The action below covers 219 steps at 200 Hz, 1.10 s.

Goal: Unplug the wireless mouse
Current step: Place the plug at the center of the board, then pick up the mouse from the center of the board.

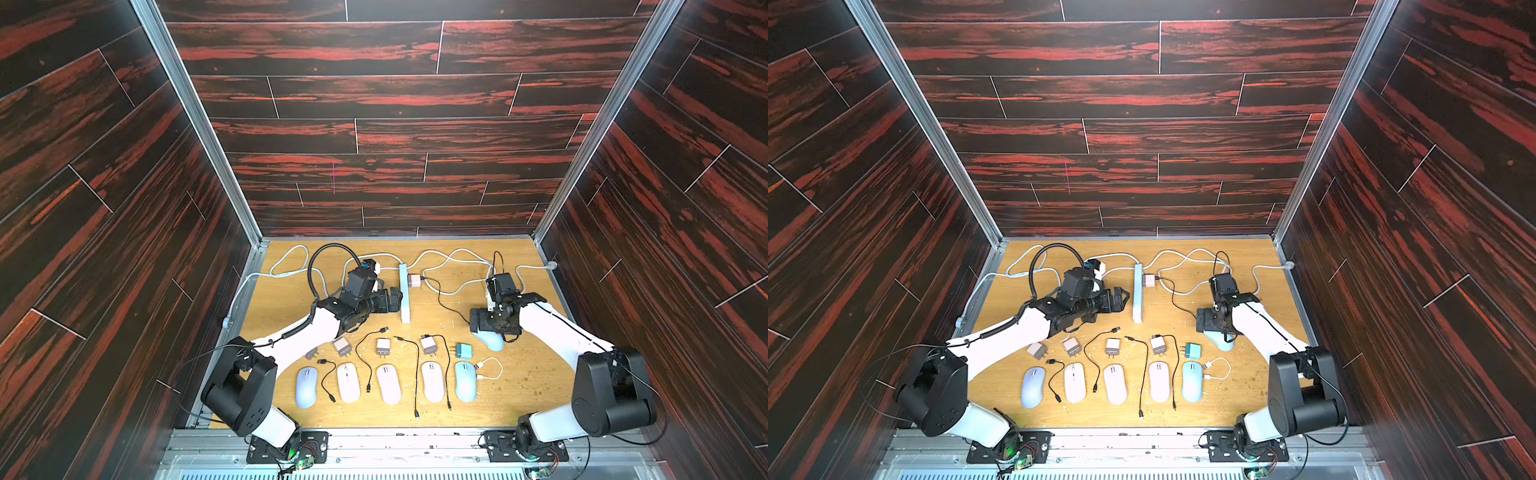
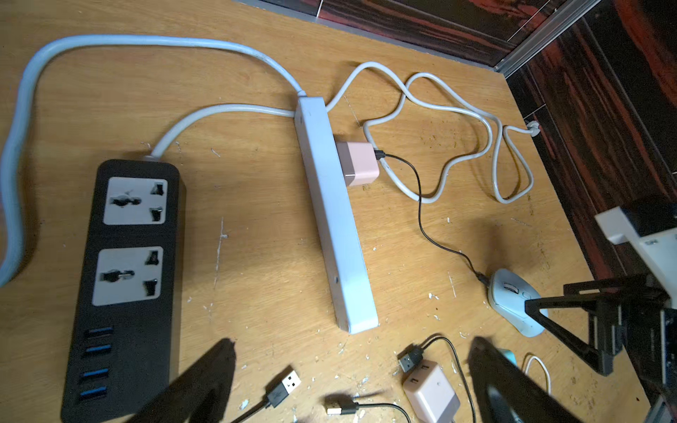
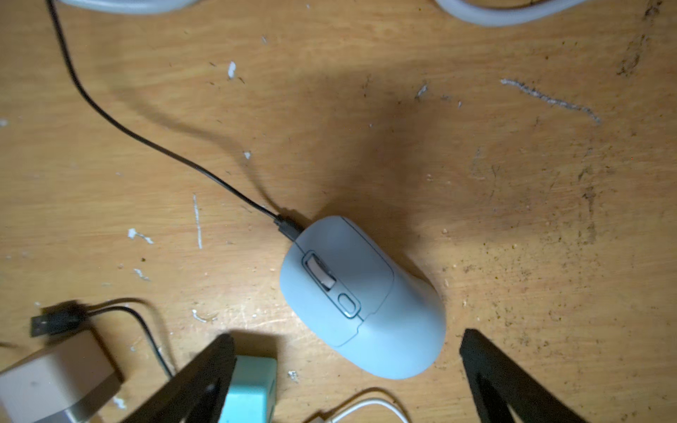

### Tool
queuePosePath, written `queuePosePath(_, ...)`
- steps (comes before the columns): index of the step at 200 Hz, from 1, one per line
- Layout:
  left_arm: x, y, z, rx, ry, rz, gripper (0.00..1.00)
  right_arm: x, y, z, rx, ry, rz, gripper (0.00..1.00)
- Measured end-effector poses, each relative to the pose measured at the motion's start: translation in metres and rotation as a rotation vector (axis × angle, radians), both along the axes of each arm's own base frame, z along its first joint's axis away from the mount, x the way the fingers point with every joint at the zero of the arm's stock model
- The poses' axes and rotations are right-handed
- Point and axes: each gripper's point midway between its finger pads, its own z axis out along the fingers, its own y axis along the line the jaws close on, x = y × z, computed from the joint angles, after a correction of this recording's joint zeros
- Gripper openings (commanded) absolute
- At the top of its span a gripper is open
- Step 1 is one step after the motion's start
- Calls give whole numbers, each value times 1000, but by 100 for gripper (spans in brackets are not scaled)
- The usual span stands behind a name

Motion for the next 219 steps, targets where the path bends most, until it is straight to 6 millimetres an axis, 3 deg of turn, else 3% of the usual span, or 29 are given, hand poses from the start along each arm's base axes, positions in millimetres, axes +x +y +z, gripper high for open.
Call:
queuePosePath(31, -1, 2, 1, -2, 6, -14, 100, -9, -12, -10, -8, 65, -17, 99)
queuePosePath(74, -5, -1, -2, -18, 30, -40, 100, -17, -8, -31, 7, 159, -3, 99)
queuePosePath(125, -7, -4, -4, -36, 50, -52, 100, -9, -13, -41, 7, 180, -16, 98)
queuePosePath(219, -8, -5, -4, -76, 80, -45, 100, 12, -19, -49, 36, 153, -55, 78)
